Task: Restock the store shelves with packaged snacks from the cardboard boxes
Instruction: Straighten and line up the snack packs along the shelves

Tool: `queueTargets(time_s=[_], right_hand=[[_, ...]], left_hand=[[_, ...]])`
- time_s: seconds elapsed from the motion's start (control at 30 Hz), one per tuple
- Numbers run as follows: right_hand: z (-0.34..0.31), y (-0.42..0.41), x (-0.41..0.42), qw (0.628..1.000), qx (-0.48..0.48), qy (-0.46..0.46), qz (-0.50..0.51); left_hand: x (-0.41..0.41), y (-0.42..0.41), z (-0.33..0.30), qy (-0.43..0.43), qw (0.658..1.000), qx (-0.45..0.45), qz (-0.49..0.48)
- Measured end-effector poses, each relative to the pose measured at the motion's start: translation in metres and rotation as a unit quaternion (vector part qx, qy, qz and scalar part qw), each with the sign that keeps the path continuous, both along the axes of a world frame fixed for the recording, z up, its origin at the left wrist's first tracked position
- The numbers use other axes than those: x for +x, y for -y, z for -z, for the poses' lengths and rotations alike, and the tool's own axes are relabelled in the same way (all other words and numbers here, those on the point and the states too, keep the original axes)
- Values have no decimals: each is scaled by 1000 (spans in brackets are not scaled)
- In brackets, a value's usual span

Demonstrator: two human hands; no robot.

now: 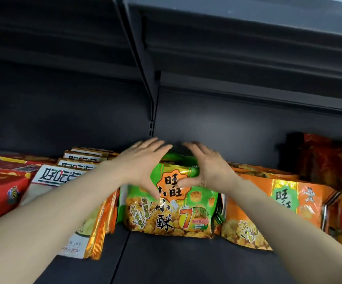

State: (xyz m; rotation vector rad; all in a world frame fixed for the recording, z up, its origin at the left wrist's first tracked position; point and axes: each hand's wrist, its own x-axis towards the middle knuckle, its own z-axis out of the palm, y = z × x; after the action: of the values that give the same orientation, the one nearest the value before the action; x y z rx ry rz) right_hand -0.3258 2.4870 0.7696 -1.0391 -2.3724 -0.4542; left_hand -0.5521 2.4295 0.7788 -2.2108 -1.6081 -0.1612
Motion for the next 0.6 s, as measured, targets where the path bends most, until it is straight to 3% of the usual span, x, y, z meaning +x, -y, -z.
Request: queueTargets(time_s=[0.1,0.23,0.33,0.4,0.5,0.6], right_hand=[[-13,-10,-5,986,-164,33,-21],[-9,-12,-5,982,-184,48,0],[-8,-5,-5,990,-99,88,40],[-1,5,-4,994,30,94,56],[30,22,3,971,238,26,-16],[67,29,8,957,281,35,-56]], left_hand=[[5,-17,-13,2,997,-76,-6],[6,-30,-10,33,992,-126,0],[6,-24,-8,39,994,-101,-7],[8,-8,2,32,999,-21,-10],[10,25,38,25,993,116,4],[14,46,78,-1,992,127,-10]])
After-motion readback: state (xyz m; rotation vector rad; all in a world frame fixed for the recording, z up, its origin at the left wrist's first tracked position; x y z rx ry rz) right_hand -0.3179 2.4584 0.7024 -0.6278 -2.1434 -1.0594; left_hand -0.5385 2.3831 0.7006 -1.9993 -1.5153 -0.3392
